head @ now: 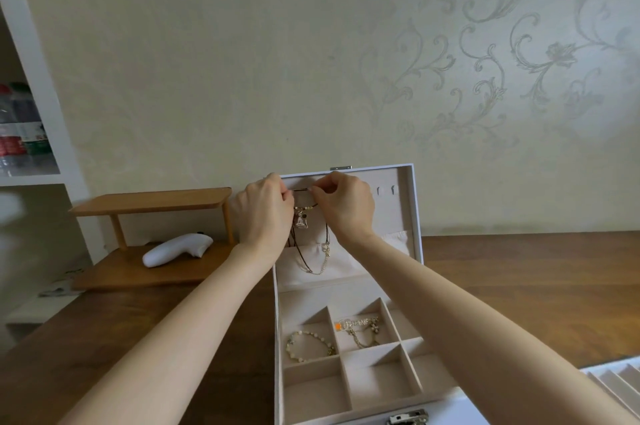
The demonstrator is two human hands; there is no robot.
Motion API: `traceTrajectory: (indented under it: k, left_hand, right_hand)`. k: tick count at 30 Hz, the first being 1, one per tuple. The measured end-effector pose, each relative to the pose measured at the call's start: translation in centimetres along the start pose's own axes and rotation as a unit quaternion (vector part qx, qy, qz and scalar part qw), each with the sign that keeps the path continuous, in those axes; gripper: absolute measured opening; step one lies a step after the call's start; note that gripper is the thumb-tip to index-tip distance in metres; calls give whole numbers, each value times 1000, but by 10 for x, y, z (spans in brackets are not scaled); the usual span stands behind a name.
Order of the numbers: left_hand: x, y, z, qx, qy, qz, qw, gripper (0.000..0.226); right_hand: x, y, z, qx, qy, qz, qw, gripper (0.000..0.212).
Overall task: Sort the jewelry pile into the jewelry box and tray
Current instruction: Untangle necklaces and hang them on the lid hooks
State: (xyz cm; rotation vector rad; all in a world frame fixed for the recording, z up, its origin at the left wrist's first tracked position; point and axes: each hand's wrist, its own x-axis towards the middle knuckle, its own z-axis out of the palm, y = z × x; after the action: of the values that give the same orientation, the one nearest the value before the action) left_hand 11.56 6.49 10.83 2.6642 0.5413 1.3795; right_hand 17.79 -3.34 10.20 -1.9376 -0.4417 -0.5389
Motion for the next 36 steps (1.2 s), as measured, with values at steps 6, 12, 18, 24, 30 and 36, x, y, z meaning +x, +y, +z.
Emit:
traceTrajectory:
  k: [6,12,18,24,30,36]
  left_hand:
    - [-4,3,3,23,-1,29,999,9]
    - [-2,4,8,81,-51,45,994,13]
    - [0,5,0,108,-70,82,988,12]
    - [-2,6,-5,120,-85,127,981,17]
    - [-2,1,-2,72,-98,131,984,17]
    - [-2,-2,-1,3,-84,114,990,12]
  right_hand:
    - [-1,0,6,-30,1,-11,999,7]
    - [1,2,5,-60,-16,-38,997,10]
    - [1,8,4,-81,-7,-159,984,8]
    - [-7,16,4,-89,35,-317,944,21]
    - [-1,19,7,-99,-19,-301,948,14]
    - [-3,16,2,-86,-41,-292,952,14]
